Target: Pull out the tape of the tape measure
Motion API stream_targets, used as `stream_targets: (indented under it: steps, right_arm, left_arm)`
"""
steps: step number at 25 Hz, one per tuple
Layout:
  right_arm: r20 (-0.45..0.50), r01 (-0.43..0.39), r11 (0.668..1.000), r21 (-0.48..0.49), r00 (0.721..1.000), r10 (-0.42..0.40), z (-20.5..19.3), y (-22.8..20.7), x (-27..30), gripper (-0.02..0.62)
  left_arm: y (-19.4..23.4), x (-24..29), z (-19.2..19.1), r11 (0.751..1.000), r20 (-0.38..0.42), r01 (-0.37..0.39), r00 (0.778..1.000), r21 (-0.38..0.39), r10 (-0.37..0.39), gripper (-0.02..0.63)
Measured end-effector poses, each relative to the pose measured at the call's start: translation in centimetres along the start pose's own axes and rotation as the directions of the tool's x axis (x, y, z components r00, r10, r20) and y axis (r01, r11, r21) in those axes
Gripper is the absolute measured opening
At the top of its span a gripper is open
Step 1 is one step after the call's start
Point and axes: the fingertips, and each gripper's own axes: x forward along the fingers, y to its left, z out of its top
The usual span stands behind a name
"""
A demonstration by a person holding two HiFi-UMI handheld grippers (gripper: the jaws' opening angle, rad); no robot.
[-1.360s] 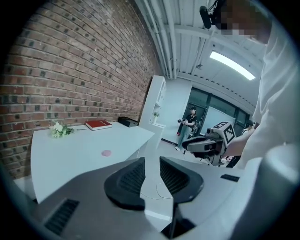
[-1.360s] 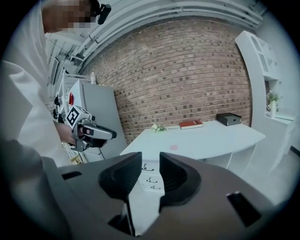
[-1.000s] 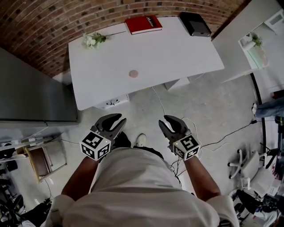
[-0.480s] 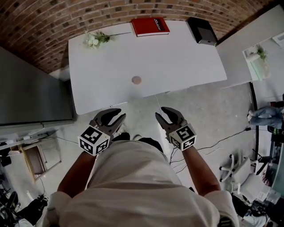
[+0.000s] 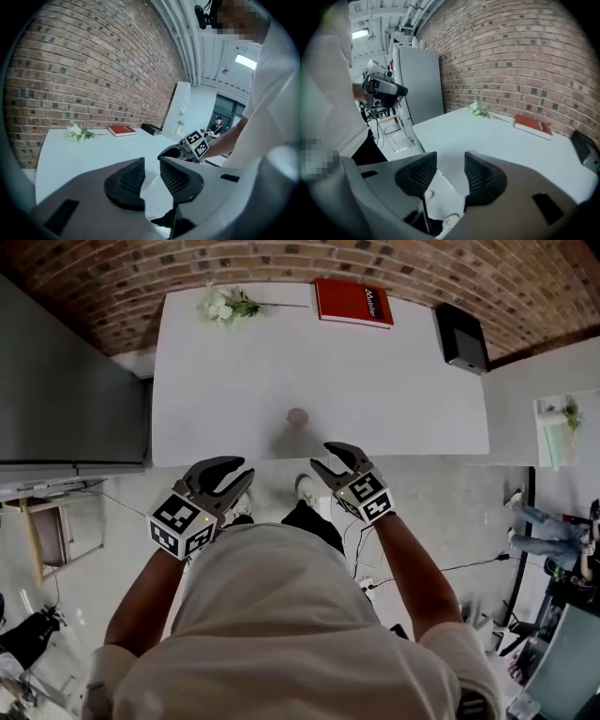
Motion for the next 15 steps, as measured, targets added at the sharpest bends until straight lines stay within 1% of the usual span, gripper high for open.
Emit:
stream_targets:
  steps: [2, 5, 9, 11, 15]
  right_arm:
    - [-0.042, -0.054, 0.997, -0.054, 0.998, 0.052, -0.7, -1.4, 1.5, 0.167]
    - [-0.094, -0.146, 0.981, -0.126, 0.986, 0.134, -1.6, -3.1, 3.5, 0.167]
    - [-0.125, -0.225, 0.959, -0.170, 0.971, 0.206, -2.2, -5.1, 5.7, 0.186]
    - [-0.148, -0.273, 0.942, -0.193, 0.958, 0.248, -2.7, -5.5, 6.7, 0.189]
    - [-0.189, -0.337, 0.912, -0.235, 0.936, 0.298, -3.4, -6.2, 8.6, 0.221]
  left_arm:
    - [0.3, 0.4, 0.3, 0.998, 0.021, -0.050, 0.998, -0.037, 0.051, 0.094]
    - [0.3, 1.1, 0.4, 0.989, 0.039, -0.124, 0.991, -0.080, 0.127, 0.094]
    - [0.4, 2.5, 0.4, 0.971, 0.042, -0.203, 0.977, -0.125, 0.209, 0.094]
    - [0.2, 3.0, 0.5, 0.960, 0.044, -0.238, 0.968, -0.146, 0.247, 0.094]
    - [0.4, 3.8, 0.6, 0.944, 0.050, -0.283, 0.954, -0.170, 0.295, 0.094]
